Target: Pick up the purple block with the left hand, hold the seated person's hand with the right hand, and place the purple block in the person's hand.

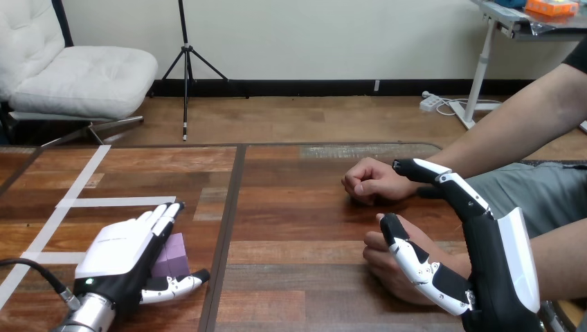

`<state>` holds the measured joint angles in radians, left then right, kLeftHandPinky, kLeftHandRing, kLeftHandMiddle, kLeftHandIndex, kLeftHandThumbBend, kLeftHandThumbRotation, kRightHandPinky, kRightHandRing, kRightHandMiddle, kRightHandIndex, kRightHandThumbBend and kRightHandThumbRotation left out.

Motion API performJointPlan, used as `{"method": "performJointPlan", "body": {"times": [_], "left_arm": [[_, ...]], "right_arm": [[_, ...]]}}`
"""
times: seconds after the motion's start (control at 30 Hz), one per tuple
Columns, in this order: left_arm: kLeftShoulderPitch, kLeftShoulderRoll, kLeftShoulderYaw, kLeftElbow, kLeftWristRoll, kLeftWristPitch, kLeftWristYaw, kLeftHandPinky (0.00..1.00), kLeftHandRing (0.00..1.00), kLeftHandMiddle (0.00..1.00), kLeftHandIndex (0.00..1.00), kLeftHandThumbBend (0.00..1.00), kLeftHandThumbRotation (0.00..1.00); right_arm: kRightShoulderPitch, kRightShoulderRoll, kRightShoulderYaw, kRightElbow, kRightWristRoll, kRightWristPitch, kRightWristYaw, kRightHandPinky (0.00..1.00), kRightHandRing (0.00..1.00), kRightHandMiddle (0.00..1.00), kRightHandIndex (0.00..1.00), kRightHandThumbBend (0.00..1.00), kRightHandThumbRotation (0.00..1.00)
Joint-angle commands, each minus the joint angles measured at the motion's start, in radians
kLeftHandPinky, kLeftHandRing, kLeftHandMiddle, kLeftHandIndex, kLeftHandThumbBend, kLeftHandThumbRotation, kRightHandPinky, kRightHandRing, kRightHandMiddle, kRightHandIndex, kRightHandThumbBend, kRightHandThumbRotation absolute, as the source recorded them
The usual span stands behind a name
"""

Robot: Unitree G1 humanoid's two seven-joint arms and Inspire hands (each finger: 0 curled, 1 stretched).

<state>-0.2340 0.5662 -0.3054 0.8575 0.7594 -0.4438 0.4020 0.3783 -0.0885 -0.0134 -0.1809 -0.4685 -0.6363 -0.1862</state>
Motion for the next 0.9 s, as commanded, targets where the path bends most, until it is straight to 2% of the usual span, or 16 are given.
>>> {"method": "performJointPlan", "body": {"times": [0.0,0.43,0.87], "left_arm": [[-0.097,-0.013,-0.003,0.041,-0.016,-0.009,0.035,0.9,0.94,0.98,0.99,0.61,0.65],[-0.128,-0.039,0.002,0.133,-0.064,-0.028,0.044,0.86,0.92,0.97,0.98,0.63,0.66],[-0.146,-0.053,-0.008,0.202,-0.067,-0.056,0.072,0.82,0.91,0.95,0.97,0.61,0.66]], "right_arm": [[-0.027,-0.017,-0.009,-0.052,0.004,0.006,0.001,0.71,0.78,0.77,0.74,0.4,0.38],[-0.022,-0.023,-0.009,-0.059,0.006,0.016,0.009,0.71,0.78,0.77,0.74,0.4,0.39],[-0.019,-0.033,-0.01,-0.069,0.006,0.03,0.015,0.71,0.78,0.77,0.74,0.4,0.41]]}}
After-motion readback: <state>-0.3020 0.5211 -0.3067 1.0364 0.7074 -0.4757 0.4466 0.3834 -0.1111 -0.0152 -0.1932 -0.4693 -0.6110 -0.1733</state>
